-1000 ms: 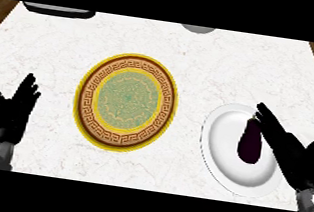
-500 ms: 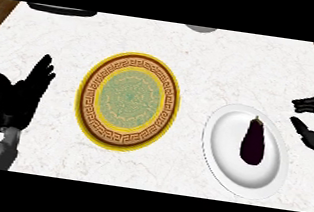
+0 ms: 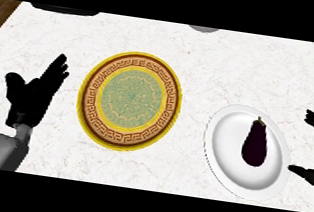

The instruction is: Pick the eggplant from the plate and place it in the plate

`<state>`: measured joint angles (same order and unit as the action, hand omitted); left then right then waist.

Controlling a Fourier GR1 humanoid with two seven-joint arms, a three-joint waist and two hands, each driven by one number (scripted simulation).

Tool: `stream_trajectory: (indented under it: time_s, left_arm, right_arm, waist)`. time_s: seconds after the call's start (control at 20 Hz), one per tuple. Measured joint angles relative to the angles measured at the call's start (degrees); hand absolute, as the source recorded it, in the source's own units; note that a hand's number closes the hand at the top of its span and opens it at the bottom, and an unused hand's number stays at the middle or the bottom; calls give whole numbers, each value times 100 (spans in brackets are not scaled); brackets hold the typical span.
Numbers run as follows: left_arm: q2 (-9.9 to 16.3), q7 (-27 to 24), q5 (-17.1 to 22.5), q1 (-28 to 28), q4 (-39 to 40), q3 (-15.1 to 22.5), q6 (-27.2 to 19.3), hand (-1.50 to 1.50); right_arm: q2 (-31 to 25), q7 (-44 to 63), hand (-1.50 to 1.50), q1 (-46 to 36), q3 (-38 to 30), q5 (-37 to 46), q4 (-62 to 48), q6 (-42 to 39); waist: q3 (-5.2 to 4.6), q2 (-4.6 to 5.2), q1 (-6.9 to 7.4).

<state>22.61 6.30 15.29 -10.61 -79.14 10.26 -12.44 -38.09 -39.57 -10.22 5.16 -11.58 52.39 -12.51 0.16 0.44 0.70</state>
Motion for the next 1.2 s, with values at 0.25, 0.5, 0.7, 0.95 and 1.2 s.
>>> stream_trajectory:
  time_s: [0.25, 0.5, 0.7, 0.95, 1.2]
  left_arm:
    - [45, 59, 7, 24, -45, -182, 196, 0]
    - [-29, 57, -106, 100, -36, -298, 306, 0]
    - [-51, 73, -160, -22, 95, -411, 377, 0]
    - [-158, 100, -278, 14, 49, -434, 397, 0]
    - [-235, 65, -359, 159, -2, -504, 482, 0]
  right_arm:
    - [-109, -129, -150, -342, 187, 717, -470, 0]
    - [-107, 191, -150, -598, 310, 1226, -456, -17]
    - [-178, 734, -150, -687, 520, 1542, -209, -226]
    - [-93, 1359, -150, -837, 785, 2099, 51, -173]
    - [-45, 1820, -150, -1047, 921, 2653, 51, -208]
  waist:
    - [-9, -24, -11]
    - [-15, -38, -37]
    - [-18, -43, -58]
    - [-19, -46, -55]
    - [-17, -43, -43]
